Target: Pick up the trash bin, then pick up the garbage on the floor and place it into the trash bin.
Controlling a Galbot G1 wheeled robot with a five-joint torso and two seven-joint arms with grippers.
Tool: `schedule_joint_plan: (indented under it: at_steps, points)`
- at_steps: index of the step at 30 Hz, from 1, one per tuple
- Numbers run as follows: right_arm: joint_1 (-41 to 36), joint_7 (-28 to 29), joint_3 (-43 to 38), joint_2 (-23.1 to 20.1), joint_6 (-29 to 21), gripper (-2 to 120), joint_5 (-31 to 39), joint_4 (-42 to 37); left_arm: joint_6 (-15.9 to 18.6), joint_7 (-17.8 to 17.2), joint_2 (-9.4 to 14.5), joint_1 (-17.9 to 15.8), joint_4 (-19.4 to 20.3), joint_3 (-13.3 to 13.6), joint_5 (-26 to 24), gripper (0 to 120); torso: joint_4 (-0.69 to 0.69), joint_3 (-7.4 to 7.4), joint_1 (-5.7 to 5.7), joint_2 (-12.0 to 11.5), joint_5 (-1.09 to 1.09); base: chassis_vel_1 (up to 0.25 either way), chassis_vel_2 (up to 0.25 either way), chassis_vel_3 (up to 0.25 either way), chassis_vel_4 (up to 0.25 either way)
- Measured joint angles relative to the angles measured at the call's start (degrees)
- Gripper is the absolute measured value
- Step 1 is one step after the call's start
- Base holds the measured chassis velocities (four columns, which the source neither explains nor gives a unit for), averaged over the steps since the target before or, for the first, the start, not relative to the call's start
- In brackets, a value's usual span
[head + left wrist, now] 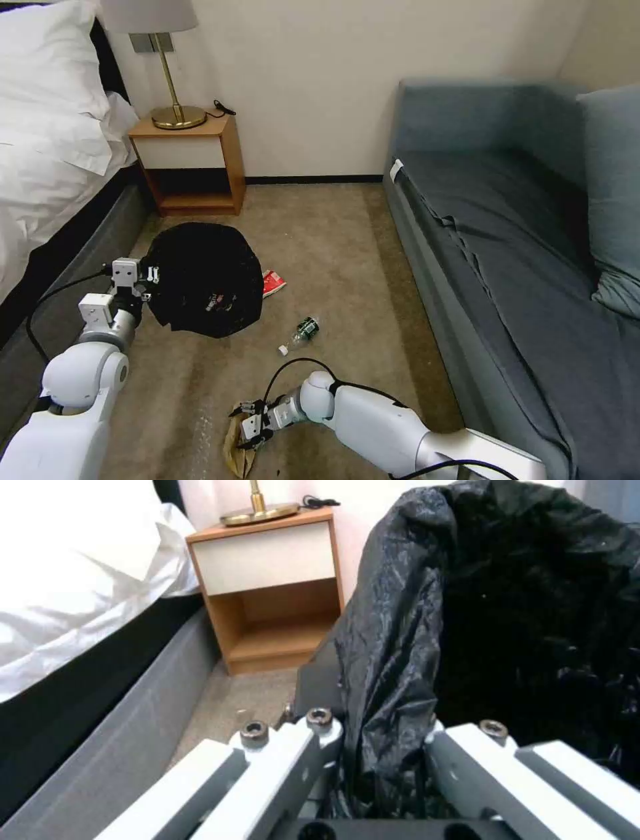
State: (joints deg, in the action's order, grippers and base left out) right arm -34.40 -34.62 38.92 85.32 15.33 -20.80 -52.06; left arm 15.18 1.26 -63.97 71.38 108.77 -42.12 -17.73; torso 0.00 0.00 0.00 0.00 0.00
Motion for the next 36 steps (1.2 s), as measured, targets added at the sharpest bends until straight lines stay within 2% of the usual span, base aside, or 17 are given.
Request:
schedule_joint_plan:
  at_steps: [3,4,7,8,11,12,15,28,36]
  points:
    - [-0.5,-0.1,-0.2,-0.2,0.0,40,0.0,-0.2,0.0,0.0,0.0,0.2,0.2,0.0,0.0,4,0.00,0.00,0.00,0.0,0.00,0.000,0.000,0.000,0.000]
    - [-0.5,-0.1,-0.2,-0.2,0.0,40,0.0,-0.2,0.0,0.0,0.0,0.2,0.2,0.0,0.0,4,0.00,0.00,0.00,0.0,0.00,0.000,0.000,0.000,0.000]
    - [-0.7,-0.1,-0.2,-0.2,0.0,27,0.1,-0.3,0.0,0.0,0.0,0.3,0.3,-0.1,-0.1,4,0.00,0.00,0.00,0.0,0.00,0.000,0.000,0.000,0.000]
    - [-0.7,-0.1,-0.2,-0.2,0.0,27,0.1,-0.3,0.0,0.0,0.0,0.3,0.3,-0.1,-0.1,4,0.00,0.00,0.00,0.0,0.00,0.000,0.000,0.000,0.000]
    - [-1.0,-0.2,-0.6,0.1,-0.1,11,0.0,-0.3,0.0,0.0,0.0,0.7,0.7,-0.3,-0.6,4,0.00,0.00,0.00,0.0,0.00,0.000,0.000,0.000,0.000]
    - [-1.0,-0.2,-0.6,0.1,-0.1,11,0.0,-0.3,0.0,0.0,0.0,0.7,0.7,-0.3,-0.6,4,0.00,0.00,0.00,0.0,0.00,0.000,0.000,0.000,0.000]
    - [-1.2,-0.3,-0.8,0.2,0.0,0,-0.2,-0.1,0.0,0.0,0.1,1.2,0.9,-0.6,-0.7,4,0.00,0.00,0.00,0.0,0.00,0.000,0.000,0.000,0.000]
    - [-1.6,-0.3,-1.6,-0.1,0.0,0,-0.2,-1.3,-0.1,0.0,-0.1,2.5,1.4,-1.5,-0.8,4,0.00,0.00,0.00,0.0,0.00,0.000,0.000,0.000,0.000]
    - [-2.1,-1.3,-5.4,-4.1,-0.9,0,0.4,-7.4,-0.1,-0.5,0.6,2.4,1.8,-2.0,-1.4,4,0.00,0.00,0.00,0.0,0.01,0.000,0.000,0.000,0.000]
